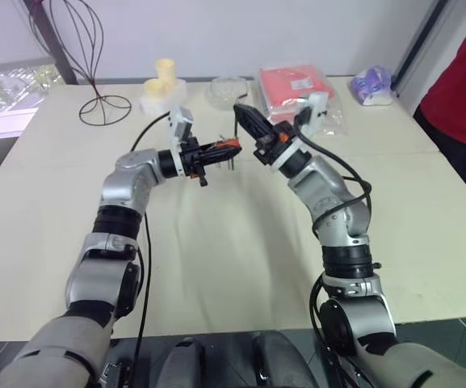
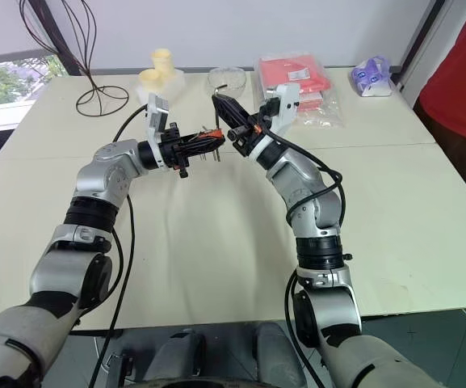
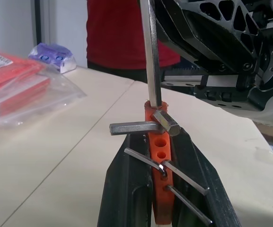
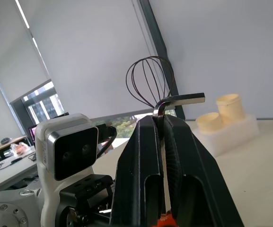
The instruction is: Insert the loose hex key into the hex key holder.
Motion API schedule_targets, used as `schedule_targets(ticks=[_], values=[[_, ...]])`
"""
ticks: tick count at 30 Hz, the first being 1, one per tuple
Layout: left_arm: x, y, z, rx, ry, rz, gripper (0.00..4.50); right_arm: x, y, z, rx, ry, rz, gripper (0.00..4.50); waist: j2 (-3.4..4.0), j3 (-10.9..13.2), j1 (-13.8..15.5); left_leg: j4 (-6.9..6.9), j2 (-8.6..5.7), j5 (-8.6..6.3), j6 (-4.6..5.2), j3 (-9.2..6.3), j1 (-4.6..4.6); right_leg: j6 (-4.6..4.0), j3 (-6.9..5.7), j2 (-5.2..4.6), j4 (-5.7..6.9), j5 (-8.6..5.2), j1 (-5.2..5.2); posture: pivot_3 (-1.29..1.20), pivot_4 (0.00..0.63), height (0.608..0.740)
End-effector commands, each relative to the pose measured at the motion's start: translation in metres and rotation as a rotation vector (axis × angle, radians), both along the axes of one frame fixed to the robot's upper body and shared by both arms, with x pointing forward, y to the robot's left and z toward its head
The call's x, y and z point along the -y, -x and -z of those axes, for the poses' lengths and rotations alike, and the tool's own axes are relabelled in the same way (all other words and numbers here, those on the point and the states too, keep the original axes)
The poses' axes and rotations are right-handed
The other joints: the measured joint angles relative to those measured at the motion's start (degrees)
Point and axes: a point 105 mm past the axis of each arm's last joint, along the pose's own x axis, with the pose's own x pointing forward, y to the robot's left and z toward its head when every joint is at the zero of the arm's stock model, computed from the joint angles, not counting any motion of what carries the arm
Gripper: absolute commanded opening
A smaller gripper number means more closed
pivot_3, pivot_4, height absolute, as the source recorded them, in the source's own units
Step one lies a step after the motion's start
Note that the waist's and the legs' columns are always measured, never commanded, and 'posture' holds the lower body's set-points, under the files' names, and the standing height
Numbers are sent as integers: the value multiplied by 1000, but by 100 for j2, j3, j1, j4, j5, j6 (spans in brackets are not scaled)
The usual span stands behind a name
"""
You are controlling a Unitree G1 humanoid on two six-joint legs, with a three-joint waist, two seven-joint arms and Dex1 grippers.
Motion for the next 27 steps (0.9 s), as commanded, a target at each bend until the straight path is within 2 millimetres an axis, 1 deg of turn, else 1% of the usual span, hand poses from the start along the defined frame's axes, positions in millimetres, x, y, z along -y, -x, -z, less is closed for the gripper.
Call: schedule_targets(ticks=[1,4,7,9,11,13,15,17,19,20,22,23,24,25,27], values=[[-2,4,-34,105,50,15,0,-3,1,7,7,45,-6,24,0,0,0,0,0,0,0,0,0,0,0,0,0,0,0,0,150,740],[-2,6,-30,108,26,23,0,-3,1,9,12,62,0,24,0,0,-4,0,0,0,0,0,0,0,0,0,0,0,0,0,150,740],[-1,7,-23,109,-4,28,0,-3,-1,9,17,70,7,1001,0,0,-1,0,0,0,0,-1,0,0,0,1,0,0,0,0,150,740],[0,8,-19,110,-22,33,0,-3,-2,9,19,72,12,2028,0,0,1,0,0,0,0,0,0,0,0,0,0,0,0,0,150,740],[1,9,-16,112,-31,37,0,-3,-2,9,19,73,15,3150,0,0,1,1,0,4,-7,0,0,0,0,0,0,0,0,0,150,740],[0,9,-15,113,-36,33,0,0,-2,8,14,67,25,4002,0,0,1,1,0,7,-13,0,0,0,0,0,0,0,0,0,150,740],[-2,9,-12,114,-47,26,0,7,0,6,8,53,32,4002,0,0,1,1,0,7,-13,0,0,0,0,0,0,0,0,0,150,740],[-6,9,-8,108,-62,13,0,18,13,7,3,58,2,4002,0,0,7,0,0,7,-13,0,0,0,0,0,0,0,0,0,150,740],[-10,10,-5,104,-70,9,0,23,26,9,-4,77,-40,4002,0,0,12,-2,1,7,-13,-3,-2,0,0,-1,-2,0,1,0,150,740],[-12,11,-4,99,-74,7,0,24,34,12,-12,96,-73,4002,0,0,15,-2,1,7,-12,-3,-2,0,0,-3,-2,0,1,0,150,740],[-18,14,1,96,-91,1,0,29,63,26,-47,189,-180,4002,0,0,20,-1,0,0,0,-3,-4,0,0,-4,-4,0,1,0,150,740],[-20,15,2,102,-104,-4,0,31,74,33,-65,237,-218,4002,0,0,33,0,0,0,0,-5,-4,0,0,-5,-4,0,1,0,150,740],[-20,17,2,112,-111,-1,0,35,81,40,-82,284,-231,4002,-1,1,48,0,0,0,0,-7,-6,1,0,-5,-5,0,2,0,150,740],[-20,19,0,118,-114,1,0,38,83,44,-91,315,-219,4002,-2,2,55,0,0,0,1,-7,-6,1,0,-4,-6,-1,2,0,150,740],[-21,18,-5,107,-81,-24,0,47,76,47,-112,315,-156,4002,-3,2,45,5,0,0,1,-1,-4,1,3,1,-7,-1,4,0,150,740]])
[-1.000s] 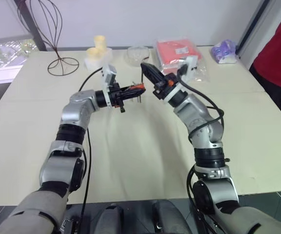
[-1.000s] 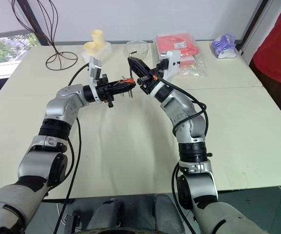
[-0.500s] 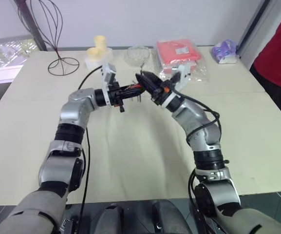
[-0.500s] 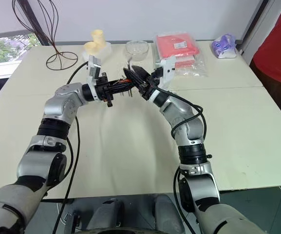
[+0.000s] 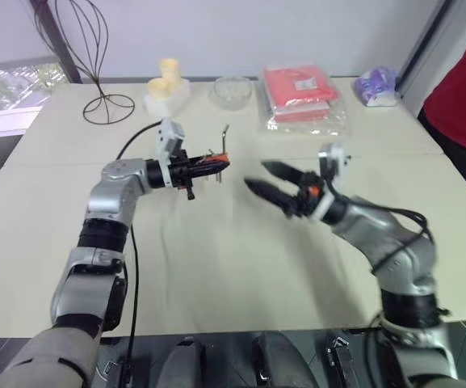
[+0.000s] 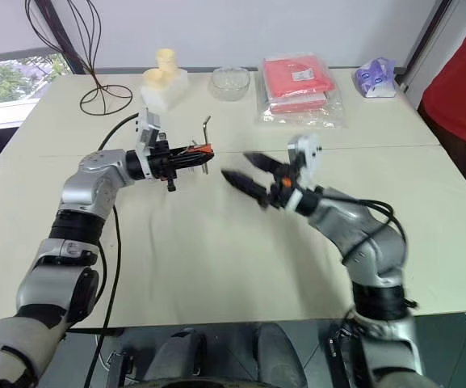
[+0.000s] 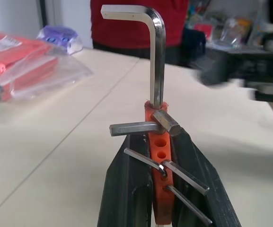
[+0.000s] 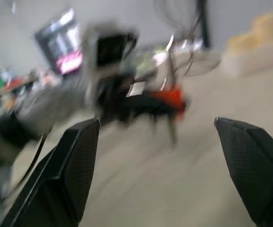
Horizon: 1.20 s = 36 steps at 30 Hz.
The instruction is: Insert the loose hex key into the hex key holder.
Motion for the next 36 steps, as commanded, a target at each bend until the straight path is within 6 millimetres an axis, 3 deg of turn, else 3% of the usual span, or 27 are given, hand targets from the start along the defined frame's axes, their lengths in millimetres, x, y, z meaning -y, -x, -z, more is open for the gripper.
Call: schedule_targets(ticks=[1,4,8,19,28,31,36], values=[[2,0,-22,33,63,-24,0,2,0,-12,43,-22,30,4002,0,0,0,2,0,0,0,0,1,0,0,3,0,0,1,0,150,740],[-1,4,-7,-16,58,-40,0,3,-5,-12,47,-31,64,4002,0,0,3,6,0,1,1,-1,10,0,0,4,3,0,12,0,150,740],[10,22,-13,-36,105,14,0,1,-11,-13,63,-54,113,4002,-3,2,-3,1,3,-3,6,-5,3,2,2,2,2,-1,6,0,150,740],[18,26,-7,-31,80,13,0,-30,-31,-21,97,-86,99,4002,-3,2,96,8,0,-2,6,-1,3,2,0,2,3,-1,6,0,150,740],[25,27,1,-7,31,41,0,-48,-36,-27,91,-120,44,4002,-3,2,96,8,0,-2,5,0,2,2,0,0,2,-1,5,0,150,740],[26,27,4,-9,27,44,0,-50,-37,-30,95,-134,47,3204,-3,2,92,8,0,-2,5,-1,2,2,0,0,2,-1,5,0,150,740],[26,28,8,-9,12,45,0,-50,-38,-29,98,-126,56,564,-3,2,95,8,0,-2,5,-1,2,2,0,0,2,-1,5,0,150,740]])
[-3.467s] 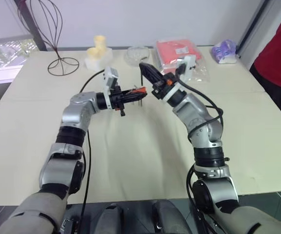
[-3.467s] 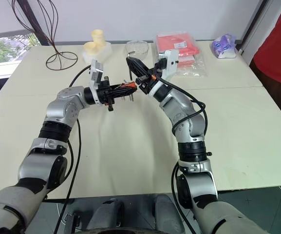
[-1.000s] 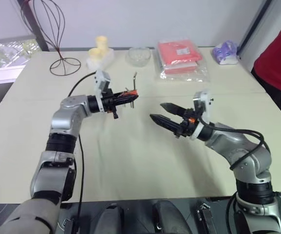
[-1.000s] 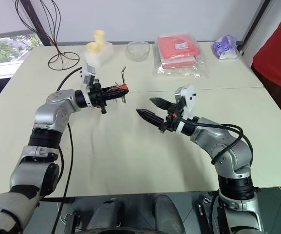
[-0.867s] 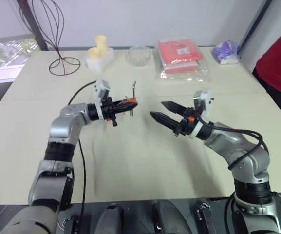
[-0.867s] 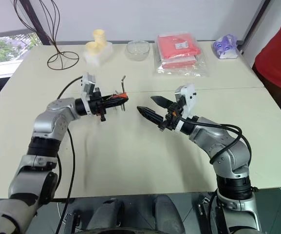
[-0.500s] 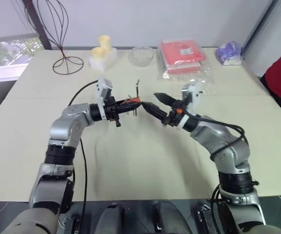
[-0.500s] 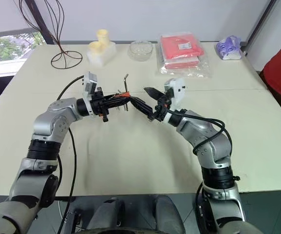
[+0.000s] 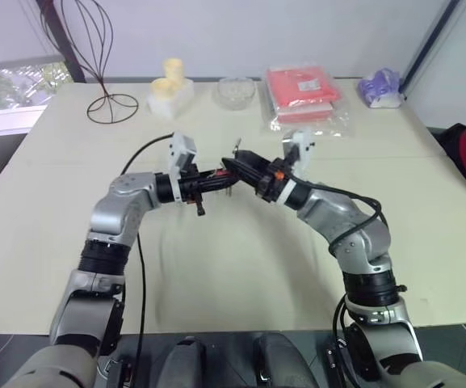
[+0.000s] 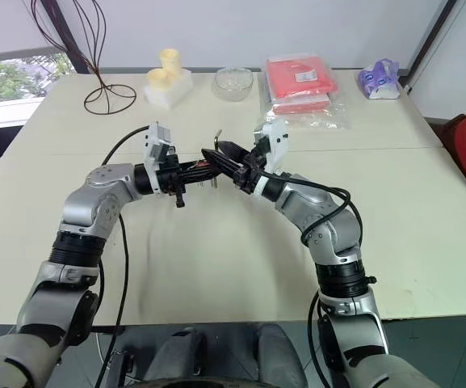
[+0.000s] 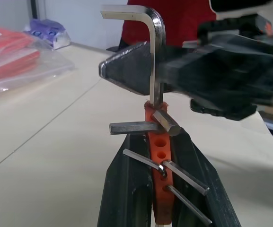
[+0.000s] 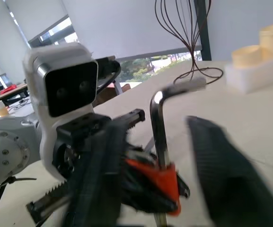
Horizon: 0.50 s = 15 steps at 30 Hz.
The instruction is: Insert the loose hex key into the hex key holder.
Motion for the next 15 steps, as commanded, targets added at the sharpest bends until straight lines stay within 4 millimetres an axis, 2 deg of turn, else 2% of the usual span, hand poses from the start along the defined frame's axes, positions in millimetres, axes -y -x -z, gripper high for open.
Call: schedule_targets(ticks=[1,6,15], values=[[0,3,-3,33,0,10,0,0,1,-13,53,-15,4,74,0,0,0,0,0,0,0,0,0,0,0,0,0,0,0,0,150,740],[-1,5,-4,34,1,20,0,5,-7,-1,29,54,55,74,1,0,-7,0,0,0,0,1,0,0,0,0,0,0,-1,0,150,740],[1,4,-6,42,11,13,0,6,-8,-4,58,52,66,74,1,0,0,0,0,0,0,0,0,0,0,-1,0,0,-1,0,150,740]])
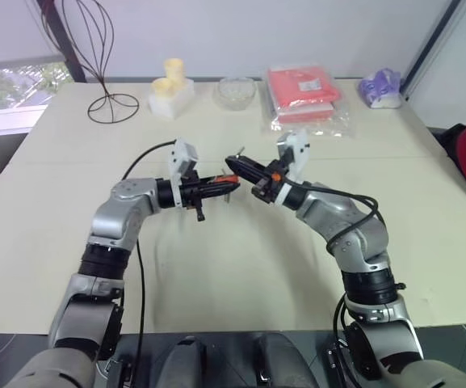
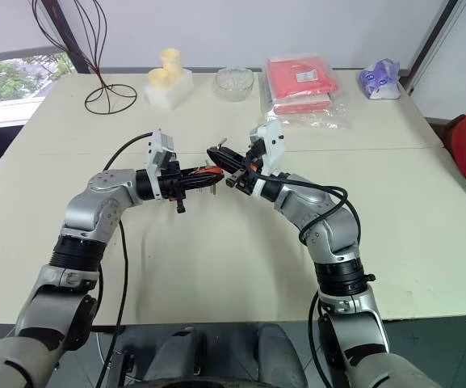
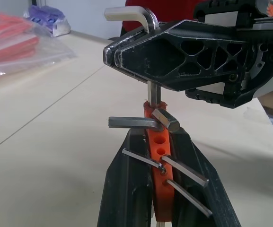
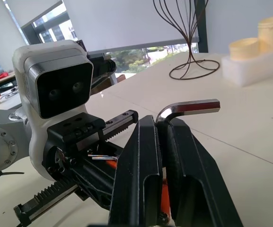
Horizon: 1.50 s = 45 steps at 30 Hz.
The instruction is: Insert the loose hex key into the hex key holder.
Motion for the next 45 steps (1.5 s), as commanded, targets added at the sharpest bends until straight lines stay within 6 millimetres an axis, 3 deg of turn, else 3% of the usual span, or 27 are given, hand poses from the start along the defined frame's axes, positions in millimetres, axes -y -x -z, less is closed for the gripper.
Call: schedule_targets(ticks=[1,6,7,10,14,15,22,24,29,33,37,42,45], values=[[3,3,-16,65,28,25,0,5,-3,-12,61,-10,35,74,0,0,-2,0,0,0,0,0,0,0,0,0,0,0,0,0,150,740],[3,2,-15,65,27,20,0,3,-1,-15,57,-18,17,74,0,0,-2,0,0,0,0,0,0,0,0,1,0,0,0,0,150,740],[3,2,-15,65,27,19,0,3,-1,-15,58,-22,19,731,0,0,0,0,0,0,0,0,0,0,0,1,0,0,0,0,150,740],[2,1,-15,66,28,18,0,3,0,-16,59,-25,9,1973,0,0,1,0,0,0,0,0,0,0,0,0,0,0,0,0,150,740],[2,1,-14,66,28,18,0,5,-2,-16,66,-10,31,4200,0,0,-3,0,0,0,0,0,0,0,0,0,0,0,0,0,150,740],[2,0,-14,67,29,16,0,5,-2,-16,64,-7,31,4452,0,0,-2,0,0,0,0,0,0,0,0,0,0,0,0,0,150,740],[-6,-3,-14,47,37,-13,0,17,14,-15,53,-1,-24,4452,0,0,6,0,0,0,0,0,0,0,0,0,0,0,0,0,150,740],[-12,-3,-9,-58,89,-36,0,25,18,-13,48,15,-19,4452,0,0,4,-1,0,0,1,-3,-1,0,-1,0,-1,0,1,0,150,740],[-28,-9,17,-298,144,-133,0,38,15,-10,44,26,40,4452,0,0,-14,0,1,-1,1,-1,1,0,1,2,0,0,1,0,150,740],[-38,-20,55,-571,172,-230,0,38,9,-10,44,8,81,4452,0,0,-8,2,0,-1,1,-1,2,0,-1,4,3,0,1,0,150,740],[-47,-28,84,-584,75,-321,1878,35,7,-11,54,2,91,4500,0,0,4,0,-2,0,1,-1,2,0,-3,2,2,0,0,0,150,740],[-60,-35,93,-565,21,-394,4460,35,5,-10,58,1,101,4500,2,-2,11,3,-3,1,-1,0,16,0,-2,-1,1,0,19,0,150,740],[-85,-43,99,-464,-104,-542,4460,37,6,-9,55,5,108,4500,3,-3,-21,-3,-1,1,-1,2,36,0,1,3,2,0,29,0,150,740]])
